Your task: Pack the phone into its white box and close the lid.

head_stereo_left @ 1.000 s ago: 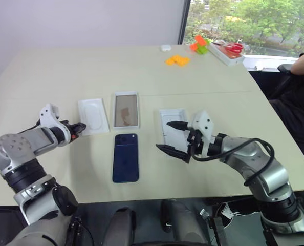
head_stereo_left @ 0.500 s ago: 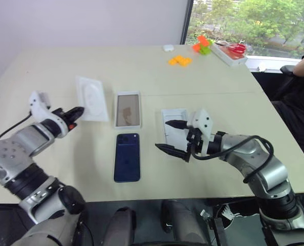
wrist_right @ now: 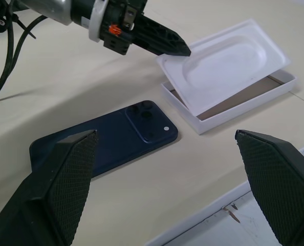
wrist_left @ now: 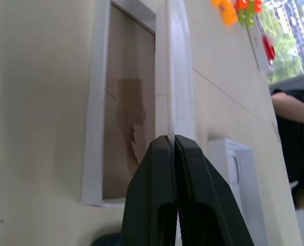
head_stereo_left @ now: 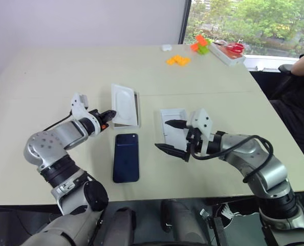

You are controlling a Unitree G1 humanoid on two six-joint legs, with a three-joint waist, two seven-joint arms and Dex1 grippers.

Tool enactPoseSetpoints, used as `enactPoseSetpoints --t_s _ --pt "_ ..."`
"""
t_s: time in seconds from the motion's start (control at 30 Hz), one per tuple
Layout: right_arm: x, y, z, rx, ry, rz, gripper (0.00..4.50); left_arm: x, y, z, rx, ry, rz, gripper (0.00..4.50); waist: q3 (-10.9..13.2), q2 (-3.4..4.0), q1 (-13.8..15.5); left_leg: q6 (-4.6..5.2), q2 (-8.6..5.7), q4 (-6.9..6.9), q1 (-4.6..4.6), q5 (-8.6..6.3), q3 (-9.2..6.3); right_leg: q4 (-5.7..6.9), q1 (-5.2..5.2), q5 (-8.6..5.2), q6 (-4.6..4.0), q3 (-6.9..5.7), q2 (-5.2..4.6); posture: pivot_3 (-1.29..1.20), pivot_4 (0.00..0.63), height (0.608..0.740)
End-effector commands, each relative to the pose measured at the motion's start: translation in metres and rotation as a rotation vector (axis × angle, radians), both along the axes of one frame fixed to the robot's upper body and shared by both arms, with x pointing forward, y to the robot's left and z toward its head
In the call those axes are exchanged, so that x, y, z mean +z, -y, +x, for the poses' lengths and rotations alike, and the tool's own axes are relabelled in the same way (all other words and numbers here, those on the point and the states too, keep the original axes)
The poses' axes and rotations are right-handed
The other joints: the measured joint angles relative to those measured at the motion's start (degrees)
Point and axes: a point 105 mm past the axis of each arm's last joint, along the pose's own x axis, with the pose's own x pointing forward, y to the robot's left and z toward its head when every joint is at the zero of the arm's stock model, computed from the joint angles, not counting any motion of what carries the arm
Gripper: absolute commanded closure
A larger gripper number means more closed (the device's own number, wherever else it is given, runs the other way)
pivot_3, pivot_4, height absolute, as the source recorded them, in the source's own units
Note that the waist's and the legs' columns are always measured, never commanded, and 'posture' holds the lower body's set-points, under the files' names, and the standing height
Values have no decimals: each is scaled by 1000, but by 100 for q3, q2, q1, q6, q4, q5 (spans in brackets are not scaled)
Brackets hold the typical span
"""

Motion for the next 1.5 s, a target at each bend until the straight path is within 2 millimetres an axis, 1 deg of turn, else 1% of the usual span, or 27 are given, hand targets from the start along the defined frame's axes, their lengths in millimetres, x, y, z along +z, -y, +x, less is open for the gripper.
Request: enactPoseSetpoints --t_s 0.03,0.4,0.6,1.2,1.5 --pt "10 -2 -6 11 48 11 0 11 -2 7 23 29 10 4383 0 0 3 0 0 0 0 0 0 0 0 0 0 0 0 0 150 726" --pt "12 -2 -4 -20 50 17 0 4 3 16 -13 -22 50 4383 0 0 -2 0 0 0 0 0 0 0 0 0 0 0 -1 0 150 726" --pt "12 -1 -1 -40 53 17 0 2 9 17 -32 -25 36 4383 0 0 1 0 0 0 0 0 -1 0 0 0 0 0 -1 0 150 726" --pt "10 -1 -1 -46 53 14 0 8 20 20 -99 3 -45 4383 0 0 -2 0 -1 0 0 0 0 0 0 0 0 -1 -1 0 150 726" --pt "10 -1 -1 -45 55 14 0 3 22 20 -104 -13 -36 4383 0 0 -1 0 -1 0 -1 0 0 0 0 0 0 -1 -1 0 150 726"
